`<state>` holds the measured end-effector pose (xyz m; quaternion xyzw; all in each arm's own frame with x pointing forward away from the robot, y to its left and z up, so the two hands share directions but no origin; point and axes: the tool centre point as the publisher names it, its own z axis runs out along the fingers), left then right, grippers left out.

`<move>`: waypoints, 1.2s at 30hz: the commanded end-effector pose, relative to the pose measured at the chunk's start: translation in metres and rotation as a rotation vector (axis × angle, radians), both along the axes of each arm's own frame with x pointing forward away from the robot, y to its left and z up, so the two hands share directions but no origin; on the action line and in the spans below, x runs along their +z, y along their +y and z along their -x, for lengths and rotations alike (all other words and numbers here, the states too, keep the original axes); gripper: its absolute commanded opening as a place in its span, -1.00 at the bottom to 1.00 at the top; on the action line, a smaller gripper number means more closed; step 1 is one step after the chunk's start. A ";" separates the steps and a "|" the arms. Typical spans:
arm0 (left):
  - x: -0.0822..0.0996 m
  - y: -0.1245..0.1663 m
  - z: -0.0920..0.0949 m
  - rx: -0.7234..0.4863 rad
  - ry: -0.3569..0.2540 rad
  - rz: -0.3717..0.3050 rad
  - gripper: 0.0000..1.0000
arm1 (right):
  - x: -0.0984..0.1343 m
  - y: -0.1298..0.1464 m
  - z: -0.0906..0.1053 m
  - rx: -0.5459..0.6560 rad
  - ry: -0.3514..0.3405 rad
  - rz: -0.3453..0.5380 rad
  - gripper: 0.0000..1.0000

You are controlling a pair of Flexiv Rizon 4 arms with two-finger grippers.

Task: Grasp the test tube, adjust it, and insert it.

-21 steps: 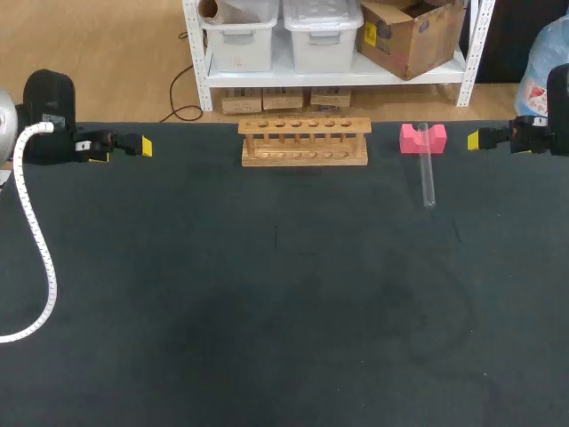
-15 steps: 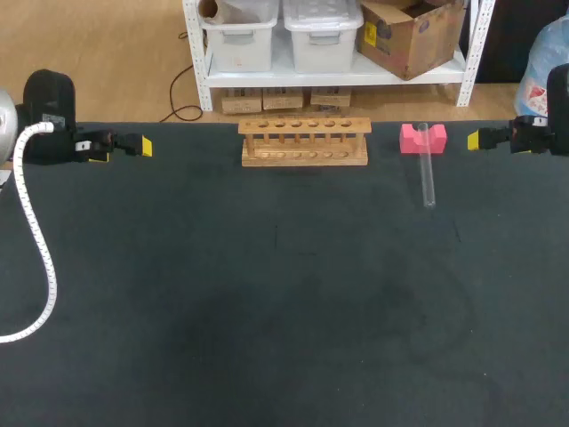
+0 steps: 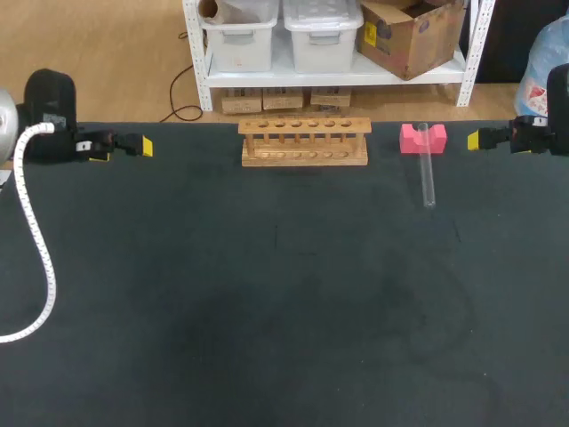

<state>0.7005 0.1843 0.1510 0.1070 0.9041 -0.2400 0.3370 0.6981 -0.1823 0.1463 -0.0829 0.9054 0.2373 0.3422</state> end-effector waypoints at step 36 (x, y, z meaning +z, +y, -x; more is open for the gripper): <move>0.017 0.054 -0.130 -0.726 -0.480 -0.089 1.00 | 0.001 0.000 0.001 -0.002 0.001 0.004 1.00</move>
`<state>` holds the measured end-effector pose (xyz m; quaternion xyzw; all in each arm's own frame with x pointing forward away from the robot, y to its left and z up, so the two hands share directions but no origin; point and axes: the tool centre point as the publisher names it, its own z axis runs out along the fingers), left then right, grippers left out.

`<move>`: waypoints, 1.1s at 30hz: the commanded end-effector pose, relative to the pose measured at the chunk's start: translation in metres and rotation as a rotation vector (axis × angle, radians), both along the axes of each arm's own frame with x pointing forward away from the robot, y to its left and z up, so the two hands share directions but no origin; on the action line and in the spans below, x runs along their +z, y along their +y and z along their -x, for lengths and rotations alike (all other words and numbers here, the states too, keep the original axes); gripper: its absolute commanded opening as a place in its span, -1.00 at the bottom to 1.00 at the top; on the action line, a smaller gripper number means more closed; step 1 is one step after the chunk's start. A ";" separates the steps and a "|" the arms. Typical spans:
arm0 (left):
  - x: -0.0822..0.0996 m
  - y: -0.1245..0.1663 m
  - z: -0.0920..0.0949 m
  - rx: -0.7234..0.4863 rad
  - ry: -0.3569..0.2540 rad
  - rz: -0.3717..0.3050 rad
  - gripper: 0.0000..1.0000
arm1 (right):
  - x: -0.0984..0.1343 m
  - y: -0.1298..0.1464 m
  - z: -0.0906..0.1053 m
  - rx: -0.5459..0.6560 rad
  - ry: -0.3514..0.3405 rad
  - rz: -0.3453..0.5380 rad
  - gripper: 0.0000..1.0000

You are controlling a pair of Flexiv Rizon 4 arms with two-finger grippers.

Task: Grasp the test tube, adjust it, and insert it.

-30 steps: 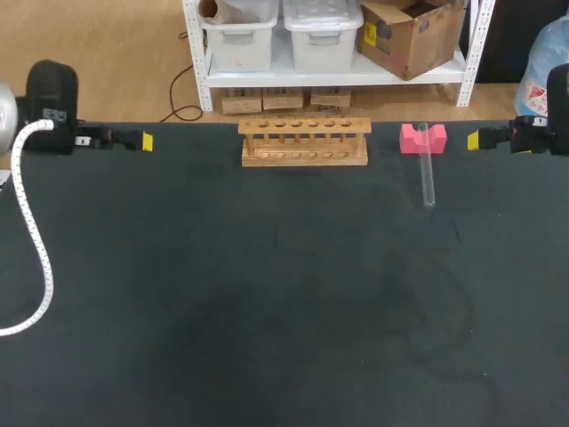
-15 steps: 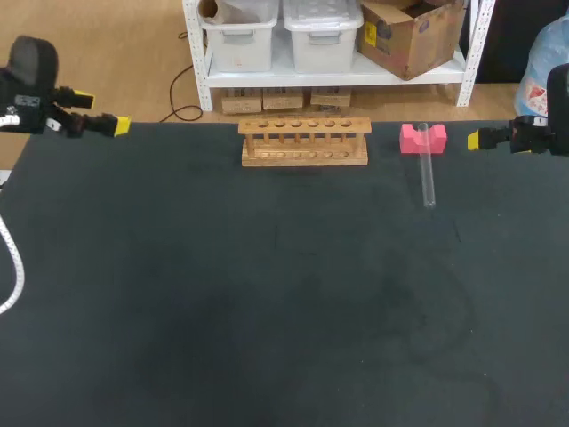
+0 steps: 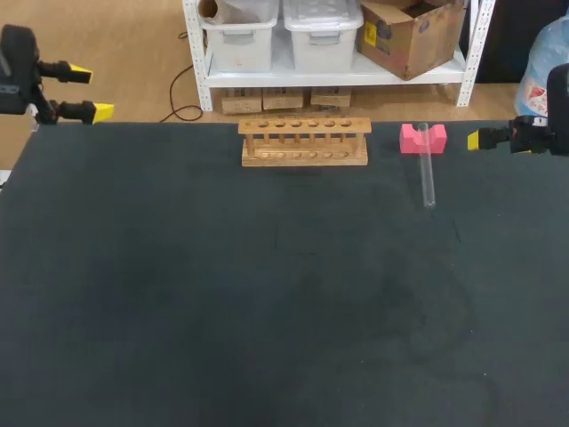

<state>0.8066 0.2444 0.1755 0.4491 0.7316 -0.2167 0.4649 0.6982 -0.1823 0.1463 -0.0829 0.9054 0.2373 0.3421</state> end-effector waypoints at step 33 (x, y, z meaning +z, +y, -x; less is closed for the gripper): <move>-0.034 -0.056 -0.077 -0.445 0.096 -0.016 1.00 | 0.001 0.000 0.001 -0.002 0.001 0.004 1.00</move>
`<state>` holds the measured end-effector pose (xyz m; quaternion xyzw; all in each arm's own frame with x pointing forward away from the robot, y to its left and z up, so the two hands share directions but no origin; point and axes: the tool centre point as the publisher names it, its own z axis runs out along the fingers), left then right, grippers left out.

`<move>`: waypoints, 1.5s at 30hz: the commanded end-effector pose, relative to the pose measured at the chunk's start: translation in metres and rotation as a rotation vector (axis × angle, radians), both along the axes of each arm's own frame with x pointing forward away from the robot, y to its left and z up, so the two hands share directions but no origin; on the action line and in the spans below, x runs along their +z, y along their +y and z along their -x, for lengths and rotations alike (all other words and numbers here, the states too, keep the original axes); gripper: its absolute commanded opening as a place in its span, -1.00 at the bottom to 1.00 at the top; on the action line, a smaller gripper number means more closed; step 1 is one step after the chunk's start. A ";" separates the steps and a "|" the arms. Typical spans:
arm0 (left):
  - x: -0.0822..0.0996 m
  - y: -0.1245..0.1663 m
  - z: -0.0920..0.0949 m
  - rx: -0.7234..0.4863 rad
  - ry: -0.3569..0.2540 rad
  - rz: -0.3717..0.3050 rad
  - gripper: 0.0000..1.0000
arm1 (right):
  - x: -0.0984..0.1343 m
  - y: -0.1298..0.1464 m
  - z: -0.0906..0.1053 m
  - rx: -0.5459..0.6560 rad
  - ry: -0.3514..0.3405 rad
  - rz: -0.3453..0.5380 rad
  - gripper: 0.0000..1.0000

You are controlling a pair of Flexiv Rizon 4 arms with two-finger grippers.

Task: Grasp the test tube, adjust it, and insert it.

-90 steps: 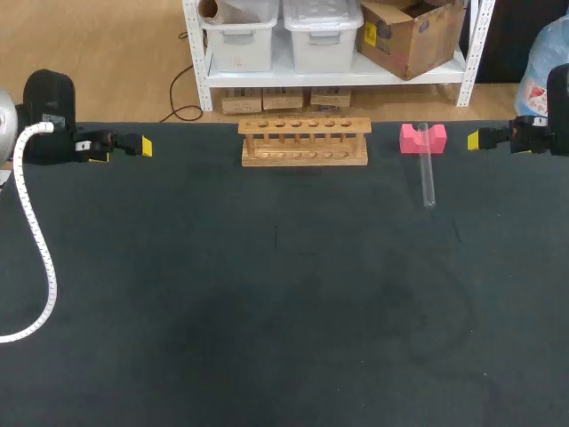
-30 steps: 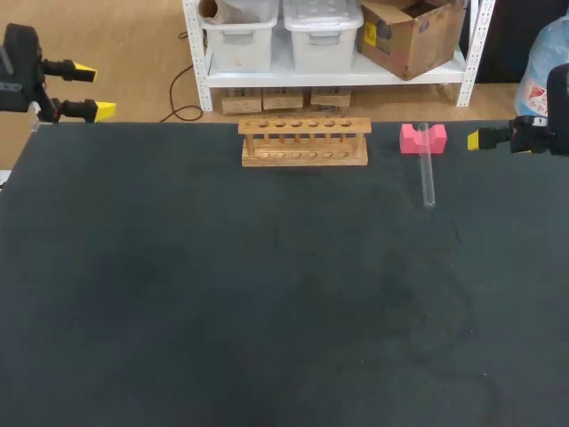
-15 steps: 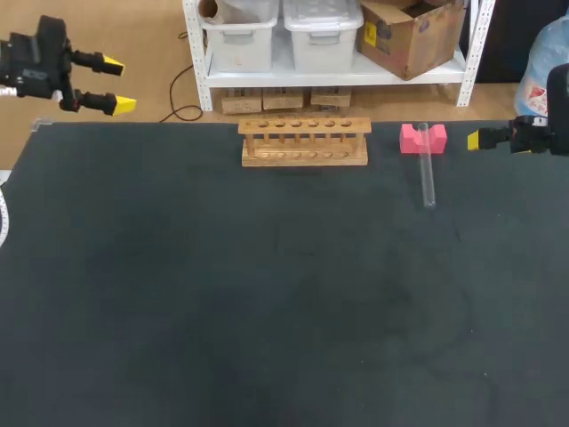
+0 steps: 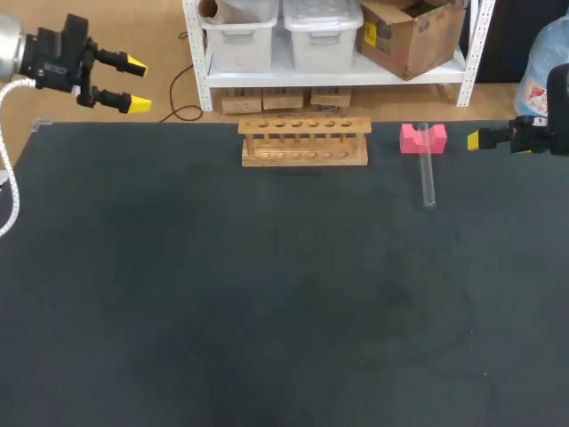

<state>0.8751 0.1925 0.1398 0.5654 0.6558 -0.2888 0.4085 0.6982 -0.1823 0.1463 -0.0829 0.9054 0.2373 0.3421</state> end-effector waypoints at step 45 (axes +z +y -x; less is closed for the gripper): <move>-0.003 -0.038 0.020 -0.055 0.076 -0.021 1.00 | 0.001 0.000 0.001 -0.002 0.001 0.004 1.00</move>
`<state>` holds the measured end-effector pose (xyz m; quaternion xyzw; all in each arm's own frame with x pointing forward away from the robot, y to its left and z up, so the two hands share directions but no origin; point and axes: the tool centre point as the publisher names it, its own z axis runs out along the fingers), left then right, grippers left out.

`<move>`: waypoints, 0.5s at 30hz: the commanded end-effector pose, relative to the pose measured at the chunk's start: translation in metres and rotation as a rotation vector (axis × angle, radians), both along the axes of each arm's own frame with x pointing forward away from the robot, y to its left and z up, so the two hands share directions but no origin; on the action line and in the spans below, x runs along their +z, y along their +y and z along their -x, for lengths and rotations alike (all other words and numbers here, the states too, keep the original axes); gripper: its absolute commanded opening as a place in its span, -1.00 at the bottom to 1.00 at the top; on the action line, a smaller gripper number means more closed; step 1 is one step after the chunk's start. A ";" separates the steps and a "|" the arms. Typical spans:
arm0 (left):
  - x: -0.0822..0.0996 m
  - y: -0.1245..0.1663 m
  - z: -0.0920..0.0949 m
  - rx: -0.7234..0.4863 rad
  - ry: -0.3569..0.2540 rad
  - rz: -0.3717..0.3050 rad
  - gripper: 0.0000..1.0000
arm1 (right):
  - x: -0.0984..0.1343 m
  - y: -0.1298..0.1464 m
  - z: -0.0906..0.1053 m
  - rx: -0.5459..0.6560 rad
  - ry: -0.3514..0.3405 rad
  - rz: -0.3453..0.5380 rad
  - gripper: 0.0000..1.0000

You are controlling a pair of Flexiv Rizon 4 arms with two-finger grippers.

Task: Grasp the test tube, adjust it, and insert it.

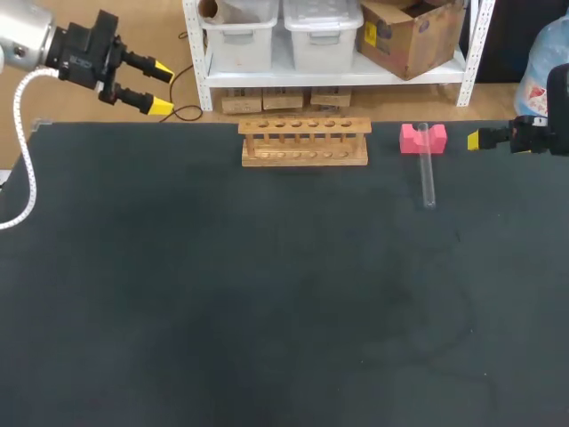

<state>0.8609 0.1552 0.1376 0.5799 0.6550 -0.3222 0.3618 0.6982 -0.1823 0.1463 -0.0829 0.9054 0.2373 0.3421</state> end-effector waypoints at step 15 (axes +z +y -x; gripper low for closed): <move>0.000 -0.001 0.005 0.019 -0.015 -0.001 1.00 | 0.013 0.008 0.009 -0.052 0.009 0.375 1.00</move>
